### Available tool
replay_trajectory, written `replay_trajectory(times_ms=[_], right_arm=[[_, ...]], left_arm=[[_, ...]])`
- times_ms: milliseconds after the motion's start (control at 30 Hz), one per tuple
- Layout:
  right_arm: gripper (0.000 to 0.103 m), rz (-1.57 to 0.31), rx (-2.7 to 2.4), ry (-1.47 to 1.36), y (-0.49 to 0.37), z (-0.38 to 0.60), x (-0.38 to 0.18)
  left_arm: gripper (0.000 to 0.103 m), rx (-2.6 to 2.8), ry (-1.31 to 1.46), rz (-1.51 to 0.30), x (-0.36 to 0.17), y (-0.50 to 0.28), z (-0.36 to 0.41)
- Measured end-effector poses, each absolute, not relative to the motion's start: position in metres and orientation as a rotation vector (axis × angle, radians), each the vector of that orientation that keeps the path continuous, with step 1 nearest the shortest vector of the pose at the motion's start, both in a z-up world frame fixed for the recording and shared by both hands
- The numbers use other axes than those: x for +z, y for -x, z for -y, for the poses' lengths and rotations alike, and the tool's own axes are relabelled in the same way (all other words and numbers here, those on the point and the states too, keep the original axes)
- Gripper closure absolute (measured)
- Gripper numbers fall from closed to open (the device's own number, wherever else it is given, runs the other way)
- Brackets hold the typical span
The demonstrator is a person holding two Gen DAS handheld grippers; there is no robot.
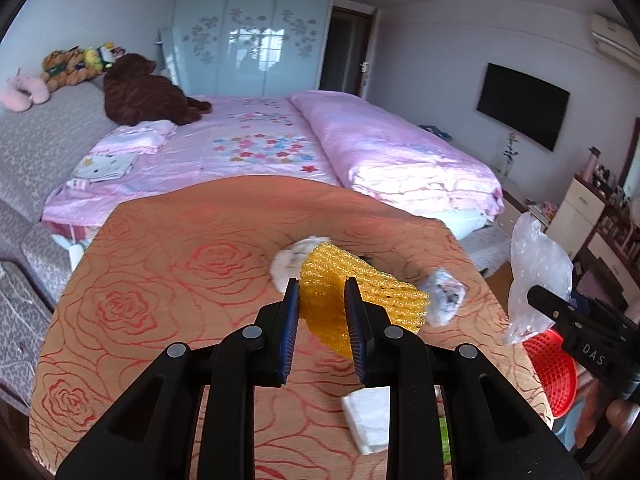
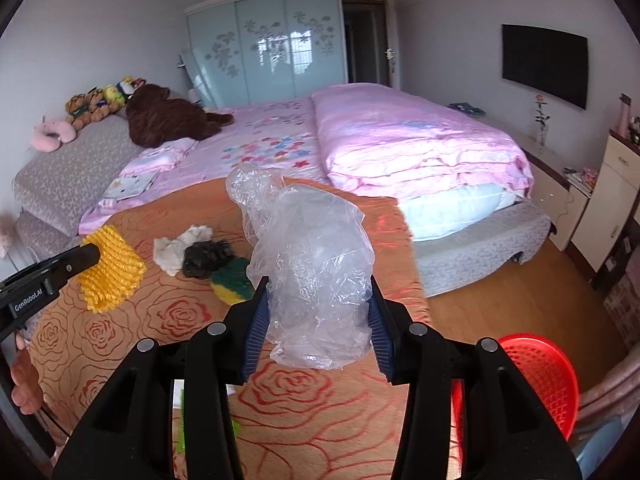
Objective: Collect trash
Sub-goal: 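Carry the yellow foam sheet and clear plastic bag over the red wastebasket with both tools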
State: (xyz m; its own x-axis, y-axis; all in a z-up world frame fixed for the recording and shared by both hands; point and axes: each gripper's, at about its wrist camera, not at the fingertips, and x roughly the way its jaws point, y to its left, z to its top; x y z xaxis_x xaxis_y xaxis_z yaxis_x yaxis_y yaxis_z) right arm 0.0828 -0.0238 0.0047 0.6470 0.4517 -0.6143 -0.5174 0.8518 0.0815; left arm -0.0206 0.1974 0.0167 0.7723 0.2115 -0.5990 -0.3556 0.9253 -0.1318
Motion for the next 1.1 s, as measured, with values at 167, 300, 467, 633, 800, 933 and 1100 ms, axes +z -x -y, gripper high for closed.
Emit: replay_trajectory(times_ms=[167,300,467,633,800,933,1100], right_arm=[[0.059,-0.668,0.510,0.090,-0.086,0.045,0.006],[0.059,-0.663,0.476,0.076,-0.087,0.062,0.008],[0.059,-0.660,0.435,0.061,-0.088,0.082,0.009],[0.059,-0.659,0.393,0.044,-0.090,0.106,0.011],[0.059,-0.656,0.339,0.037,-0.091,0.133,0.012],[0.059,-0.658,0.292,0.026,-0.090,0.156,0.011],[0.059,-0.668,0.236,0.006,-0.088,0.185,0.006]], left_arm=[[0.081,0.256,0.205,-0.623,0.019,0.009,-0.173],[0.081,0.207,0.188,-0.637,0.020,-0.001,-0.157],[0.081,0.144,0.157,-0.649,0.022,-0.013,-0.136],[0.081,0.074,0.133,-0.672,0.021,-0.027,-0.110],[0.081,0.015,0.115,-0.690,0.020,-0.040,-0.083],[0.081,-0.036,0.086,-0.700,0.018,-0.049,-0.057],[0.081,-0.096,0.044,-0.711,0.014,-0.056,-0.024]])
